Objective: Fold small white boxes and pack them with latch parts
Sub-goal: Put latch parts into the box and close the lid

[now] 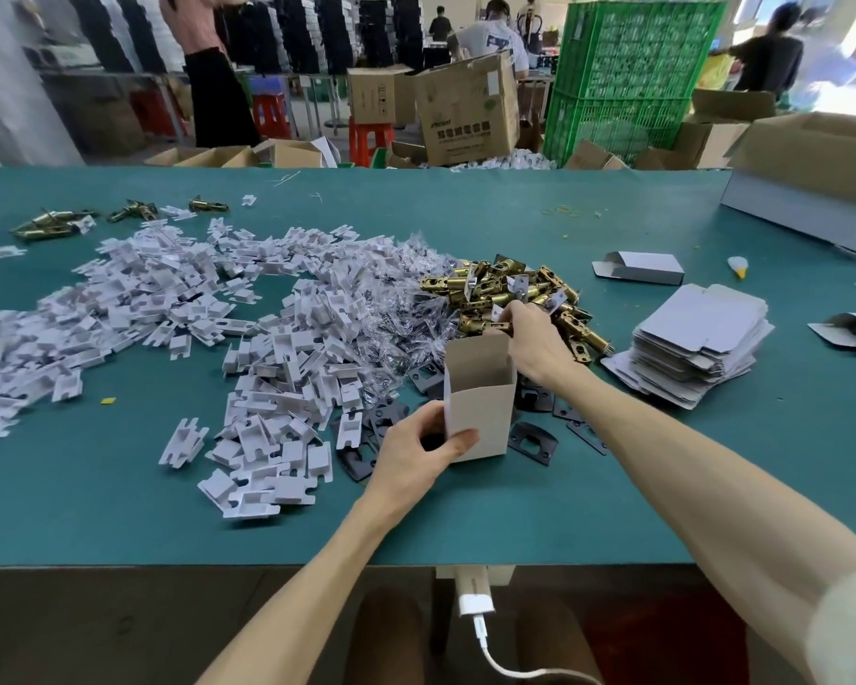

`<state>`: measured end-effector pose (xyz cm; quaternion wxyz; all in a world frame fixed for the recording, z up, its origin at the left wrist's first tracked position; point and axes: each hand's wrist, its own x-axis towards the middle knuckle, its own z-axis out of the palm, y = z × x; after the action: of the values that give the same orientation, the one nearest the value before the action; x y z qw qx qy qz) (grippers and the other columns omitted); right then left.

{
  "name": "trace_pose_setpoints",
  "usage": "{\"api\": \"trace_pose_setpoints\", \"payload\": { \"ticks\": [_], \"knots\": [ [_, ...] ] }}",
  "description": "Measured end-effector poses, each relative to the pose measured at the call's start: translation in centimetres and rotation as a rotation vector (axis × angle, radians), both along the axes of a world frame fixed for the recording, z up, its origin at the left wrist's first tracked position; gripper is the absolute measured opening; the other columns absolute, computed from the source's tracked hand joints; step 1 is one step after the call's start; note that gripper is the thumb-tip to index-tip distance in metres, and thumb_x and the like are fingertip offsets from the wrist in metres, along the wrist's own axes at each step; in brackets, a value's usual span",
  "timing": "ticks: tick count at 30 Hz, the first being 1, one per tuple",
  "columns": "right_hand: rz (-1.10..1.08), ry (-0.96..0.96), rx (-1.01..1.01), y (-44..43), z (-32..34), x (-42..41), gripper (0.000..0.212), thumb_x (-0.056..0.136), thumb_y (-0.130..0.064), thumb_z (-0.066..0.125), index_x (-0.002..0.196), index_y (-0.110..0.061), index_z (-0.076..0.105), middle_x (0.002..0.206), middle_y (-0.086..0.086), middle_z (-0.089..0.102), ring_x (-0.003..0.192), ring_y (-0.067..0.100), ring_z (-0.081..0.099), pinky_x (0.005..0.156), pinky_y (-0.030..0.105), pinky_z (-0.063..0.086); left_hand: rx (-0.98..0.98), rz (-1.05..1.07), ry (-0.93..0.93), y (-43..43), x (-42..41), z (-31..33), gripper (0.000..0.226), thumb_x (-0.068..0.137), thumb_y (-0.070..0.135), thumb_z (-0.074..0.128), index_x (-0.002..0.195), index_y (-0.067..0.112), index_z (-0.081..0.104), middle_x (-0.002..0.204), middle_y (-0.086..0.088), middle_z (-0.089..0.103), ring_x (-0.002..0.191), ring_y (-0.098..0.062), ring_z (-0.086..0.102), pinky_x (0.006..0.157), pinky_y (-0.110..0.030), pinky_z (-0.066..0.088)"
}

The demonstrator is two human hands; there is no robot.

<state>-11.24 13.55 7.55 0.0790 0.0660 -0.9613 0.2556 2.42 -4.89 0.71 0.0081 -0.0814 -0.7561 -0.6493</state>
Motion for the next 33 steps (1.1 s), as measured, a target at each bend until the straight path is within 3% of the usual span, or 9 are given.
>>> {"api": "trace_pose_setpoints", "payload": {
  "ticks": [3,8,12,17,21,24,27,31,33],
  "knots": [
    [-0.092,-0.043,-0.141,-1.3,0.3,-0.7,0.026,0.101,-0.028,0.062,0.110,-0.004,0.055,0.111,0.012,0.057,0.100,0.031,0.057,0.088,0.046,0.050,0.007,0.008,-0.011,0.0,-0.1,-0.1,0.033,0.092,0.031,0.080,0.125,0.029,0.071,0.116,0.012,0.077,0.112,-0.009,0.071,0.101,-0.037,0.057],
    [-0.265,-0.162,-0.423,-2.5,0.4,-2.1,0.013,0.095,-0.011,0.065,0.084,-0.005,0.063,0.076,0.008,0.061,0.066,0.018,0.053,0.054,0.028,0.042,0.016,-0.005,-0.027,0.1,-0.2,-0.2,0.036,0.091,0.028,0.081,0.126,0.026,0.071,0.116,0.011,0.077,0.112,-0.009,0.071,0.101,-0.036,0.057],
    [-0.310,-0.199,-0.596,-2.7,0.3,-2.4,0.019,0.094,-0.012,0.071,0.099,0.005,0.074,0.097,0.019,0.074,0.084,0.025,0.071,0.086,0.046,0.061,-0.011,-0.020,-0.015,0.0,-0.3,-0.3,0.035,0.091,0.025,0.082,0.125,0.027,0.072,0.115,0.012,0.077,0.111,-0.008,0.071,0.100,-0.034,0.057],
    [-0.272,-0.143,-0.571,-2.6,1.1,-2.5,0.013,0.092,-0.009,0.072,0.101,0.000,0.072,0.102,0.019,0.073,0.095,0.033,0.072,0.090,0.049,0.059,-0.011,-0.019,-0.001,0.0,-0.4,-0.5,0.035,0.091,0.027,0.081,0.124,0.030,0.072,0.115,0.014,0.077,0.111,-0.007,0.071,0.099,-0.030,0.057],
    [-0.223,-0.150,-0.581,-2.8,2.6,-1.8,0.012,0.090,-0.005,0.074,0.102,-0.001,0.071,0.102,0.017,0.072,0.087,0.028,0.072,0.087,0.047,0.061,0.000,-0.019,-0.004,0.1,-0.5,-0.5,0.036,0.090,0.028,0.082,0.125,0.030,0.072,0.116,0.014,0.077,0.112,-0.007,0.071,0.097,-0.027,0.057],
    [-0.092,-0.104,-0.567,-3.2,5.9,-1.0,0.015,0.089,-0.002,0.075,0.101,-0.001,0.067,0.099,0.015,0.071,0.076,0.022,0.072,0.074,0.036,0.064,0.006,-0.016,-0.005,0.2,-0.5,-0.5,0.036,0.090,0.027,0.082,0.124,0.031,0.073,0.116,0.014,0.077,0.112,-0.007,0.071,0.097,-0.026,0.057],
    [0.051,-0.036,-0.464,-2.9,9.5,0.5,0.015,0.087,-0.008,0.078,0.095,-0.007,0.066,0.091,0.012,0.072,0.067,0.019,0.072,0.061,0.028,0.062,-0.005,-0.009,-0.007,0.3,-0.4,-0.5,0.036,0.089,0.027,0.083,0.124,0.028,0.073,0.116,0.014,0.077,0.111,-0.006,0.071,0.097,-0.026,0.057],
    [0.135,0.033,-0.256,-0.7,10.6,3.4,0.021,0.085,-0.011,0.077,0.103,-0.008,0.067,0.086,0.010,0.072,0.067,0.024,0.070,0.063,0.040,0.062,0.002,0.001,-0.013,0.3,-0.2,-0.3,0.034,0.088,0.030,0.084,0.120,0.027,0.073,0.112,0.013,0.078,0.107,-0.007,0.072,0.093,-0.025,0.058],
    [0.131,0.010,-0.191,1.0,9.8,4.8,0.021,0.084,-0.010,0.077,0.103,-0.006,0.068,0.085,0.010,0.072,0.064,0.023,0.069,0.060,0.037,0.061,0.026,0.015,-0.029,0.4,0.0,-0.2,0.031,0.087,0.034,0.083,0.115,0.027,0.074,0.109,0.013,0.078,0.102,-0.009,0.074,0.090,-0.027,0.059]
  ]
}}
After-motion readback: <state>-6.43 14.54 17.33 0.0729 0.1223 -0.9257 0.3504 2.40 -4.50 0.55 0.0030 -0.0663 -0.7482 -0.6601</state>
